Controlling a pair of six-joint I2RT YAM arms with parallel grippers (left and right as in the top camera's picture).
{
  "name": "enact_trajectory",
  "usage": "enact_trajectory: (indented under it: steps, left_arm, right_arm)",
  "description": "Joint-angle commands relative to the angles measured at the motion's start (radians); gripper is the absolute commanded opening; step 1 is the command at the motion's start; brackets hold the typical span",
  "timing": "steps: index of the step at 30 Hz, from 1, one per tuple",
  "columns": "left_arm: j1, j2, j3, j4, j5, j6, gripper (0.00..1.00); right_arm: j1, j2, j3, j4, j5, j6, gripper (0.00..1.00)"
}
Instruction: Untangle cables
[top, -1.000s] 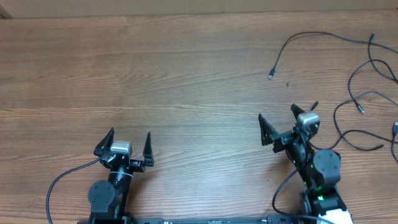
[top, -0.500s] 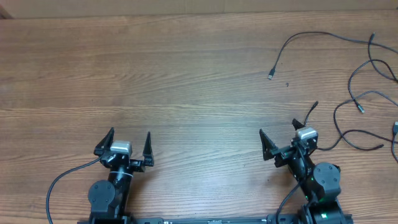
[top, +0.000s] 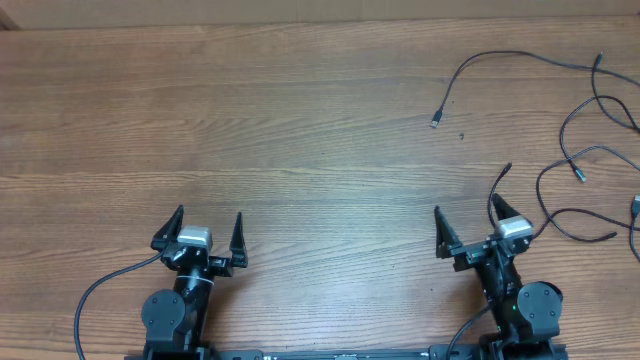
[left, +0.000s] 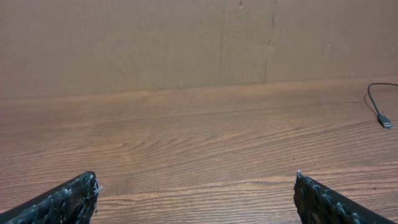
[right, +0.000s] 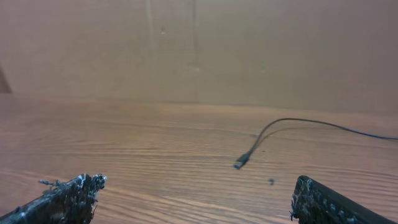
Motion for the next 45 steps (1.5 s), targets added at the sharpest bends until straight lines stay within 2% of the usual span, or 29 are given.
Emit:
enact_trajectory:
  steps: [1, 8, 12, 15, 45]
  left_arm:
    - [0.011, -0.009, -0.004, -0.003, -0.006, 0.012, 1.0]
    - [0.011, -0.009, -0.004, -0.003, -0.006, 0.012, 1.0]
    - [0.011, -0.009, -0.004, -0.003, -0.006, 0.012, 1.0]
    - [0.011, -0.009, -0.004, -0.003, -0.006, 0.012, 1.0]
    - [0.011, -0.009, -0.004, -0.003, -0.006, 0.012, 1.0]
  right_arm:
    - [-0.05, -0.011, -0.011, 0.003, 0.013, -0.002, 1.0]
    - [-0.155, -0.011, -0.011, 0.001, 0.032, 0.041, 1.0]
    - [-0.158, -0.011, -0.011, 0.0, 0.037, 0.048, 1.0]
    - [-0.158, -0.011, -0.011, -0.004, 0.084, 0.12, 1.0]
    - [-0.157, -0.011, -0.011, -0.004, 0.084, 0.119, 1.0]
